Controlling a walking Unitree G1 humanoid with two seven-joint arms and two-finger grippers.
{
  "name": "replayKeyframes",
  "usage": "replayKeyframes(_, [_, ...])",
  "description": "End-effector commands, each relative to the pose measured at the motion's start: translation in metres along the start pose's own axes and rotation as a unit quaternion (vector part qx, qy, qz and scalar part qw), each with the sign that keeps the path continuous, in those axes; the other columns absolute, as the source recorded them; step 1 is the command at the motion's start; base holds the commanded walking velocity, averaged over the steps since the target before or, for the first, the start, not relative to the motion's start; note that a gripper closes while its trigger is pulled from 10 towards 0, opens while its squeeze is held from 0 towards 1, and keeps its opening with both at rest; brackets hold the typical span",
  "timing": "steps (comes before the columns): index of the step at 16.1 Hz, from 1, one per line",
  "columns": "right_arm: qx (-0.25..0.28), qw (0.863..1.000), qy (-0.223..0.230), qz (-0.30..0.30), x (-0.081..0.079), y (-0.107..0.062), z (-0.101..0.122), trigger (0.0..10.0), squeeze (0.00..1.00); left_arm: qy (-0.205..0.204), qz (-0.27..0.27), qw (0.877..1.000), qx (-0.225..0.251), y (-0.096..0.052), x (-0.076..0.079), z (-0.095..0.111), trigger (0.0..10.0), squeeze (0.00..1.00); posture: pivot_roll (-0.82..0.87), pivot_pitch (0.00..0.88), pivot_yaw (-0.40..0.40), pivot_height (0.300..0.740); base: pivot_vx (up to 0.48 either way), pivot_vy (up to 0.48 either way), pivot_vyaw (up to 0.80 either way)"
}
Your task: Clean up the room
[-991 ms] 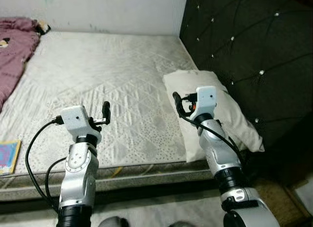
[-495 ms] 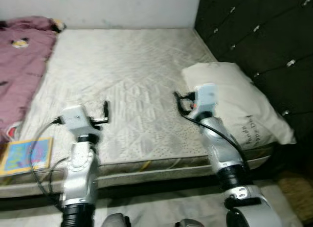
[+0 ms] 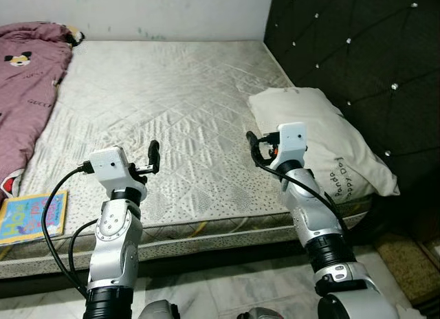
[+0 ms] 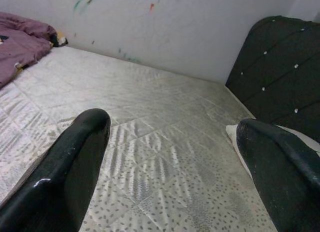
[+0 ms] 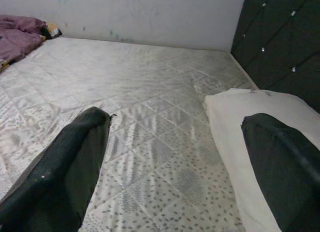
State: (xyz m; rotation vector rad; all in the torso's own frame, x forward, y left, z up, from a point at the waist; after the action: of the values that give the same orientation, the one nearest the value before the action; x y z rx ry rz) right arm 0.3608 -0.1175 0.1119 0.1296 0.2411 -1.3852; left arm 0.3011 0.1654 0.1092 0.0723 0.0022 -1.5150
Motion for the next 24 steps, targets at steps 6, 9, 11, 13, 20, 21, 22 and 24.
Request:
replayKeyframes(6, [0.005, 1.0, 0.0, 0.0, 0.0005, 0.0019, 0.0042, 10.0, 0.0, -0.002, 0.001, 1.0, -0.002, 0.0017, 0.002, 0.0007, 10.0, 0.0, -0.02, 0.0, -0.047, 0.74, 0.0, 0.0, 0.0])
replayKeyframes(9, [0.005, 1.0, -0.001, 0.0, 0.0007, 0.0024, 0.0046, 10.0, 0.0, -0.004, 0.001, 1.0, -0.001, 0.0018, 0.0019, 0.0013, 10.0, 0.0, -0.02, 0.0, -0.048, 0.74, 0.0, 0.177, 0.0])
replayKeyframes(11, [0.005, 1.0, -0.001, 0.0, 0.0008, 0.0027, 0.0046, 10.0, 0.0, -0.004, 0.001, 1.0, 0.0, 0.0019, 0.0021, 0.0013, 10.0, 0.0, -0.02, 0.0, -0.047, 0.74, 0.0, 0.315, 0.0])
replayKeyframes(13, [0.005, 1.0, -0.001, 0.0, 0.0008, 0.0028, 0.0047, 10.0, 0.0, -0.004, 0.0, 1.0, 0.0, 0.002, 0.0024, 0.0014, 10.0, 0.0, -0.02, 0.0, -0.047, 0.74, 0.0, 0.341, 0.0])
replayKeyframes(20, [0.004, 1.0, -0.003, 0.001, 0.001, 0.0034, 0.0048, 10.0, 0.0, -0.004, -0.001, 1.0, -0.001, 0.0017, 0.0032, 0.0012, 10.0, 0.0, -0.02, 0.0, -0.051, 0.74, 0.0, 0.353, 0.0])
replayKeyframes(21, [0.004, 1.0, -0.003, 0.0, 0.001, 0.0035, 0.0046, 10.0, 0.0, -0.005, 0.0, 1.0, -0.001, 0.0017, 0.0032, 0.0011, 10.0, 0.0, -0.02, 0.0, -0.051, 0.74, 0.0, 0.356, 0.0])
replayKeyframes(22, [0.004, 1.0, -0.003, 0.0, 0.0011, 0.0035, 0.0044, 10.0, 0.0, -0.005, 0.0, 1.0, -0.001, 0.0016, 0.003, 0.001, 10.0, 0.0, -0.02, 0.0, -0.051, 0.74, 0.0, 0.356, 0.0])
replayKeyframes(24, [0.003, 1.0, -0.003, -0.001, 0.0015, 0.0031, 0.0036, 10.0, 0.0, -0.005, 0.0, 1.0, -0.001, 0.0016, 0.003, 0.0008, 10.0, 0.0, -0.02, 0.0, -0.051, 0.74, 0.0, 0.352, 0.0])
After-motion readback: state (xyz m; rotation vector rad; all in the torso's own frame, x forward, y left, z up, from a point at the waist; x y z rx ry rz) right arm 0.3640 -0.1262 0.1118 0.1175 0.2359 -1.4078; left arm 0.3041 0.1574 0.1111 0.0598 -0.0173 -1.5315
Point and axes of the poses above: a point about 5 cm out from each wrist's last joint towards the gripper, its own y axis pointing out of the wrist towards the gripper, its own z axis along the axis of the wrist's last joint, x = y × z, the point moved 2 cm from there along y, pointing out of the wrist towards the gripper, and after that the axes turned 15 degrees about y, right-handed, at the moved point
